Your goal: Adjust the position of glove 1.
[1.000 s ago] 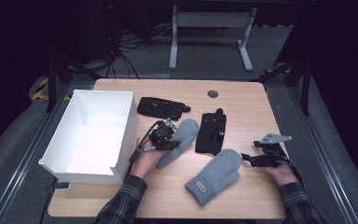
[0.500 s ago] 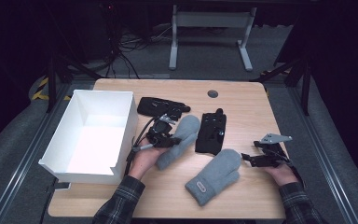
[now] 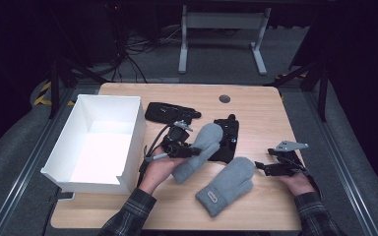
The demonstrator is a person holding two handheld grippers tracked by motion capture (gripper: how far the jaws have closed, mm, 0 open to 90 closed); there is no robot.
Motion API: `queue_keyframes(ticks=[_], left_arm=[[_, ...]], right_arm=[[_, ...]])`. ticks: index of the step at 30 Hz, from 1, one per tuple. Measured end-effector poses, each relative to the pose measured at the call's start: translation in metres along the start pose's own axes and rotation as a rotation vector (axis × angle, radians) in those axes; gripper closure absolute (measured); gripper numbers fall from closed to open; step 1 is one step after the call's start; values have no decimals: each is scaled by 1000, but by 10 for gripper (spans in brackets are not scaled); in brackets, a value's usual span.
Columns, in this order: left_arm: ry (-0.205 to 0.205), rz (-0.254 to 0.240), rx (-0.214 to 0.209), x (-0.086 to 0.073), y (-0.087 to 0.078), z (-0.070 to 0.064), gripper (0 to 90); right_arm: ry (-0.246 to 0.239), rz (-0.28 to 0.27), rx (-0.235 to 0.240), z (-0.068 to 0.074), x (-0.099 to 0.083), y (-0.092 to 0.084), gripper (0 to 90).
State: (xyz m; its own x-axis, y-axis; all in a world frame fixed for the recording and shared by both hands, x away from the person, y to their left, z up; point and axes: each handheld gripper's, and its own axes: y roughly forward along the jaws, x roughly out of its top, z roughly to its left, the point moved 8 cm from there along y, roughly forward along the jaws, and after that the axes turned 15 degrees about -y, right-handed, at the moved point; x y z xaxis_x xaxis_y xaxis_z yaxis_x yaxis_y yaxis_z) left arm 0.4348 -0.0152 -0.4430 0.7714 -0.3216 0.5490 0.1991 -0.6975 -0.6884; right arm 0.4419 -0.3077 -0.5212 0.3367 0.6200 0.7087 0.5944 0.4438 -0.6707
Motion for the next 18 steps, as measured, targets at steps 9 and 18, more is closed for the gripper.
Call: queue_keyframes(ticks=[9,18], left_arm=[[63,57,-33,-8,11,-41,780],[75,119,-40,-19,33,-73,780]], right_arm=[[0,0,0,0,0,0,192],[0,0,0,0,0,0,192]])
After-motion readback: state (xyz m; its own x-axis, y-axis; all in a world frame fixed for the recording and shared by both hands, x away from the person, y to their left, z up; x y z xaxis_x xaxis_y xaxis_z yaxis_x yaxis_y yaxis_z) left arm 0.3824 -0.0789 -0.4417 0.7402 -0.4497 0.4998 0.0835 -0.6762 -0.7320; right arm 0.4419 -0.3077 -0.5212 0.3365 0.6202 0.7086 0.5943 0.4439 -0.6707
